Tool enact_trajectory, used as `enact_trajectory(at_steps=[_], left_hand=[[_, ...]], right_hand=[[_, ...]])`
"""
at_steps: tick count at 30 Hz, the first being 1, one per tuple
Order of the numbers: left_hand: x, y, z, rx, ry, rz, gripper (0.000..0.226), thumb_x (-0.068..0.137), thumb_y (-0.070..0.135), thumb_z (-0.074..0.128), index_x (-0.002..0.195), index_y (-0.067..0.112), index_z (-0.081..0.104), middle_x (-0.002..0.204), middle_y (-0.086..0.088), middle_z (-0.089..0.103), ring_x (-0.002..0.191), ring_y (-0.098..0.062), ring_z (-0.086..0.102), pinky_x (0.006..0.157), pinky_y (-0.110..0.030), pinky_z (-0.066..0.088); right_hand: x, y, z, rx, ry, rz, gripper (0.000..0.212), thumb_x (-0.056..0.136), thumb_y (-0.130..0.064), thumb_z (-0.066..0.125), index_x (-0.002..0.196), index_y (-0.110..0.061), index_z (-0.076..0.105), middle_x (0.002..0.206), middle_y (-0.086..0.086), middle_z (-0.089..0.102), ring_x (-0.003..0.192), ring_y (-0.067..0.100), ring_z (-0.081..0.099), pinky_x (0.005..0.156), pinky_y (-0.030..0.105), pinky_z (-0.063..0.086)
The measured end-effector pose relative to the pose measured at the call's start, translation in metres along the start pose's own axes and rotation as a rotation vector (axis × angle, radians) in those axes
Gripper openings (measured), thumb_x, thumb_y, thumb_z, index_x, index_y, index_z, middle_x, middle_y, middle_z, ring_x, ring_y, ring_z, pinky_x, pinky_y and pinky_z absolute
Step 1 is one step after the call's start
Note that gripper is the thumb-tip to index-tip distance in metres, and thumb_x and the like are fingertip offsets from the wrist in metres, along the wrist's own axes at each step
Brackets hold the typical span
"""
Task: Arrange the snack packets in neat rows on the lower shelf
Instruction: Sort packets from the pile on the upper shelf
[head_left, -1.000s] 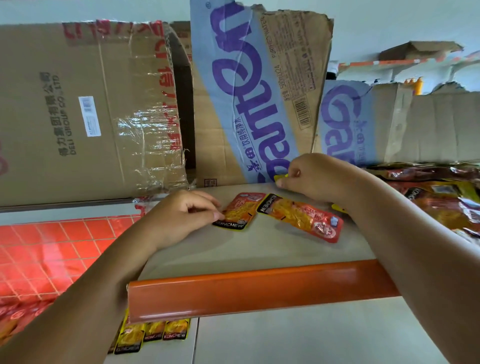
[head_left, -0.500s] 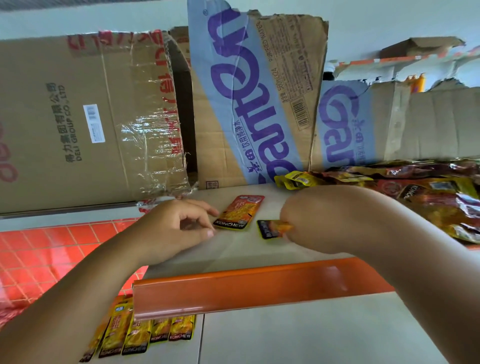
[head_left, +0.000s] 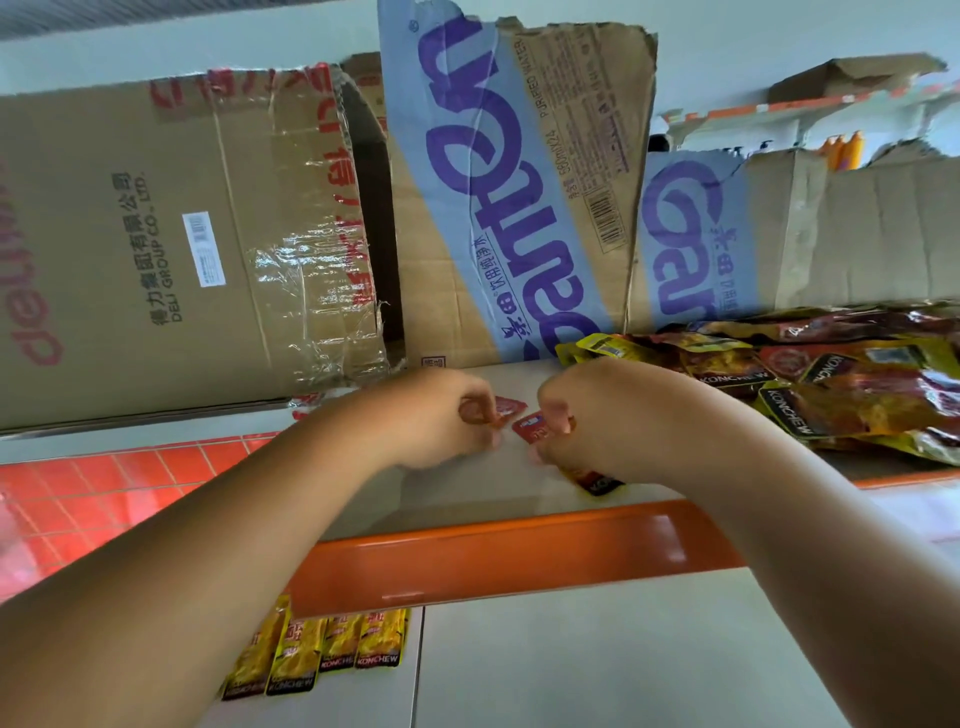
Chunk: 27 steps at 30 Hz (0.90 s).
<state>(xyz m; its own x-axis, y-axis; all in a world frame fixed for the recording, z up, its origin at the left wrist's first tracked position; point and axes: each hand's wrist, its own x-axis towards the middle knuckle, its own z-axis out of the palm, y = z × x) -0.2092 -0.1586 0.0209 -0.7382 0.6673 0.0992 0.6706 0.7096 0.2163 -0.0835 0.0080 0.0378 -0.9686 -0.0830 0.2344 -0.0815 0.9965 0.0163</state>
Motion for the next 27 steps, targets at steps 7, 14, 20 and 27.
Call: enact_trajectory(at_steps=[7,14,20,27], left_hand=[[-0.037,-0.027,-0.014,0.020,0.030,-0.123,0.020,0.079,0.055,0.079,0.092,0.047,0.065,0.111,0.013,0.068,0.100,-0.012,0.065,0.092,-0.038,0.055],[-0.067,-0.049,-0.032,-0.035,0.005,-0.184,0.033,0.070,0.055,0.088,0.091,0.037,0.070,0.100,0.020,0.069,0.089,-0.002,0.065,0.082,-0.029,0.054],[-0.098,-0.084,-0.028,-0.251,0.017,-0.147,0.037,0.061,0.058,0.085,0.091,0.043,0.069,0.098,0.023,0.072,0.086,-0.004,0.069,0.080,-0.035,0.057],[-0.159,-0.154,-0.012,-0.421,0.237,-0.112,0.021,0.078,0.018,0.084,0.088,0.028,0.069,0.080,0.019,0.071,0.063,-0.013,0.070,0.060,-0.029,0.055]], right_hand=[[-0.004,0.010,0.002,0.048,-0.047,0.111,0.015,0.092,-0.031,0.061,0.106,-0.027,0.057,0.074,-0.008,0.043,0.061,0.004,0.038,0.050,0.021,0.024],[0.009,-0.017,0.006,0.130,-0.055,0.105,0.019,0.085,-0.044,0.069,0.094,-0.033,0.057,0.088,-0.011,0.055,0.076,0.002,0.047,0.059,0.026,0.035],[0.019,-0.074,0.012,0.155,-0.014,0.058,0.019,0.086,-0.039,0.068,0.103,-0.032,0.061,0.078,-0.008,0.054,0.068,0.002,0.045,0.053,0.024,0.029],[0.046,-0.166,0.023,0.228,-0.004,0.057,0.019,0.078,-0.034,0.073,0.092,-0.029,0.061,0.090,-0.009,0.060,0.081,0.011,0.056,0.070,0.030,0.050]])
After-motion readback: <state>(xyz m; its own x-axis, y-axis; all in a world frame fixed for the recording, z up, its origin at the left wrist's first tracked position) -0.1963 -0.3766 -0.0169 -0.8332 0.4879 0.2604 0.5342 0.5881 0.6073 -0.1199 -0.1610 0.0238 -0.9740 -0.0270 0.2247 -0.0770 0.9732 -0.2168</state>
